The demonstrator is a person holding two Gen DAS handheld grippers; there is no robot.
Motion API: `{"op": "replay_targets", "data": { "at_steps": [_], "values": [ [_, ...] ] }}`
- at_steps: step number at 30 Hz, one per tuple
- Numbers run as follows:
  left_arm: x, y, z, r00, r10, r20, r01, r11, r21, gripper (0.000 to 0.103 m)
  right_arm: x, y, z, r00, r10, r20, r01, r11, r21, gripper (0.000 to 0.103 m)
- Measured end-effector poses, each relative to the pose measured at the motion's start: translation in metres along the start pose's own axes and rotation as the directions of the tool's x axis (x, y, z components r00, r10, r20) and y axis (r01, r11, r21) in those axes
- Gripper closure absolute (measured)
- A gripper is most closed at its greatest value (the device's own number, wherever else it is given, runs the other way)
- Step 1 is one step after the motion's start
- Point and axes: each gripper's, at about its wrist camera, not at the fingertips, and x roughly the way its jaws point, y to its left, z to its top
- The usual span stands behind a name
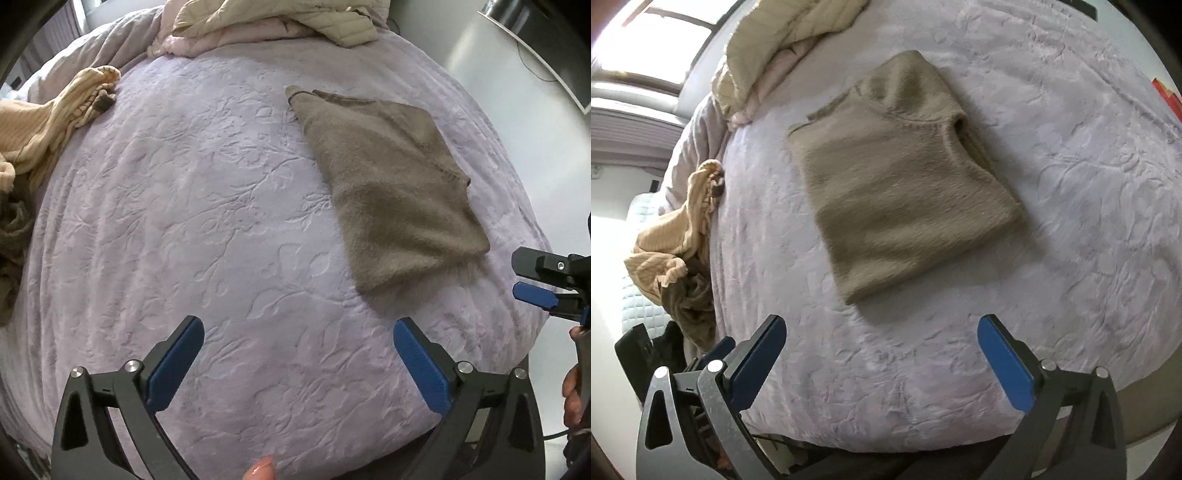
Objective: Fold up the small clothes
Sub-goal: 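Open the right tool, release the folded sweater and pull both tools back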
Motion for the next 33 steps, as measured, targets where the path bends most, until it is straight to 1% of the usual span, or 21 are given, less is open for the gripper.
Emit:
{"op": "replay_targets", "data": {
  "at_steps": [2, 4, 7, 11, 14, 16, 19, 23, 26, 29, 31, 33],
  "values": [
    [-0.001, 0.005, -0.004, 1.0, -0.011, -0.008, 0.011, 1.0, -0.01, 0.0, -0.004, 0.006, -0.01, 1.0, -0.009, 0.024, 0.009, 1.0, -0.005, 0.0],
    [0.0, 0.012, -0.009, 0.999, -0.031, -0.012, 0.031, 0.999, -0.035, 0.0, -0.003, 0.01, -0.019, 1.0, -0.025, 0.011, 0.025, 1.0, -0.003, 0.0],
    [0.004, 0.019, -0.017, 0.999, -0.041, -0.012, 0.041, 0.999, -0.026, 0.0, -0.001, 0.013, -0.034, 0.998, -0.062, -0.032, 0.062, 0.998, -0.002, 0.0],
    [0.009, 0.034, -0.034, 0.996, -0.068, -0.054, 0.066, 0.997, -0.028, 0.0, 0.007, 0.005, -0.05, 0.989, -0.082, -0.121, 0.085, 0.996, 0.024, 0.0],
    [0.005, 0.048, -0.042, 0.998, -0.031, -0.05, 0.027, 0.997, -0.076, 0.0, 0.011, -0.005, -0.052, 0.983, -0.088, -0.162, 0.098, 0.994, 0.053, 0.0],
    [0.006, 0.054, -0.043, 0.998, -0.014, -0.057, 0.008, 0.994, -0.108, 0.0, 0.011, -0.011, -0.048, 0.982, -0.078, -0.172, 0.09, 0.994, 0.062, 0.0],
    [0.01, 0.058, -0.04, 0.998, 0.021, -0.066, -0.031, 0.988, -0.151, 0.0, 0.008, -0.02, -0.035, 0.98, -0.08, -0.18, 0.089, 0.995, 0.042, 0.0],
    [0.016, 0.047, -0.029, 0.995, 0.068, -0.079, -0.083, 0.974, -0.211, 0.0, 0.004, -0.042, 0.001, 0.978, -0.07, -0.199, 0.074, 0.997, 0.016, 0.0],
    [0.019, 0.026, -0.017, 0.992, 0.078, -0.095, -0.101, 0.956, -0.274, 0.0, 0.001, -0.058, 0.028, 0.979, -0.05, -0.198, 0.05, 0.999, -0.007, 0.0],
    [0.025, 0.001, -0.005, 0.99, 0.075, -0.122, -0.109, 0.944, -0.31, 0.0, 0.002, -0.074, 0.051, 0.977, -0.038, -0.211, 0.034, 0.999, -0.023, 0.0],
    [0.028, -0.017, 0.002, 0.989, 0.073, -0.129, -0.112, 0.939, -0.325, 0.0, 0.002, -0.085, 0.068, 0.975, -0.017, -0.222, 0.008, 0.999, -0.038, 0.0],
    [0.029, -0.035, 0.009, 0.989, 0.073, -0.127, -0.111, 0.941, -0.319, 0.0, 0.001, -0.095, 0.08, 0.975, 0.003, -0.223, -0.012, 0.999, -0.04, 0.0]
  ]
}}
